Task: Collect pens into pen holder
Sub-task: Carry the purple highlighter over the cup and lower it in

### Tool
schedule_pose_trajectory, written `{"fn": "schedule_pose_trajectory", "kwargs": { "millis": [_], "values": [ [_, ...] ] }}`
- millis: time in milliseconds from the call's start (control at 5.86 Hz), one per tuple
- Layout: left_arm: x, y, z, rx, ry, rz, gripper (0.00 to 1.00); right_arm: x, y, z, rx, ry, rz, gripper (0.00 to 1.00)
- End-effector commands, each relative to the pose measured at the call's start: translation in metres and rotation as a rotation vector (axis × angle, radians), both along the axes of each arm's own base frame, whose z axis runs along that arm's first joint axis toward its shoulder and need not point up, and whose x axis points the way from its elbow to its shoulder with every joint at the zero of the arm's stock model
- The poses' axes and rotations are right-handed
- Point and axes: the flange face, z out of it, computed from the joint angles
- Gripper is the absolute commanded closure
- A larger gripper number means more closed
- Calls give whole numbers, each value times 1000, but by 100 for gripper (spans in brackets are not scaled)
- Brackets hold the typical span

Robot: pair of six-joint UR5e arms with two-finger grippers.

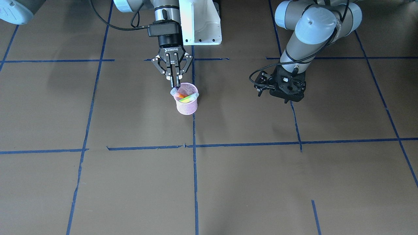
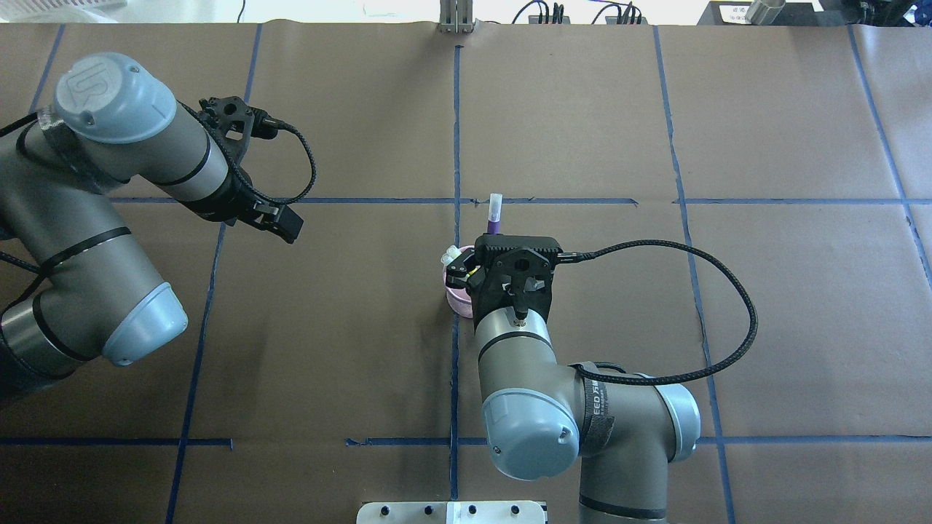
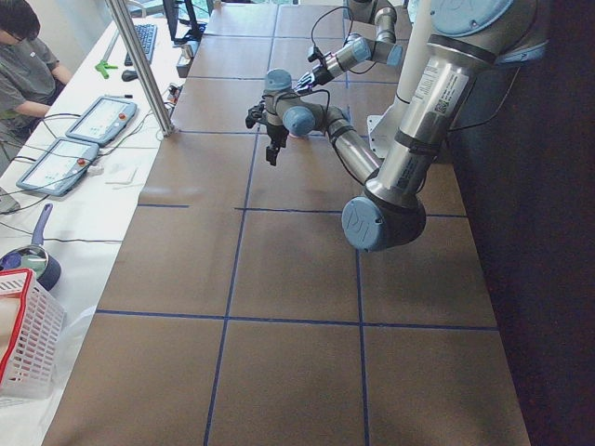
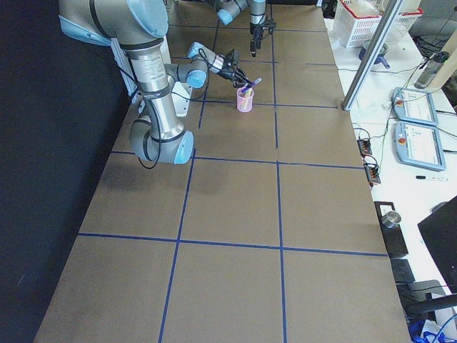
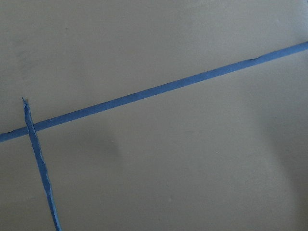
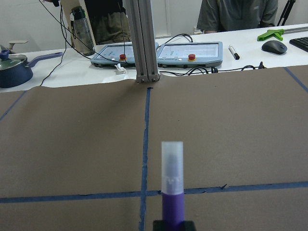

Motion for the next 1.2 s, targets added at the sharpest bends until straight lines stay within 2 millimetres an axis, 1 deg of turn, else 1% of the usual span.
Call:
{"fn": "schedule_pose_trajectory", "kwargs": {
  "millis": [0,171,341,512,683,854,1024],
  "values": [
    [-1,0,-1,1,1,-1,0,-4,2,2,-4,1,-5,60],
    [0,1,-1,0,2,2,0,-4,3,1,-6,0,-11,1],
    [0,1,-1,0,2,2,0,-4,4,0,-26,-10,-41,0],
    [0,0,-1,1,1,1,0,13,1,-14,-70,-58,-104,0],
    [-1,0,-1,1,1,-1,0,31,-30,-10,-183,-83,-200,0],
    [-1,0,1,-1,0,1,0,50,-63,-1,-348,-26,-279,0],
    [-4,-1,1,3,-1,-2,0,70,-86,0,-441,9,-335,0]
  ]
}}
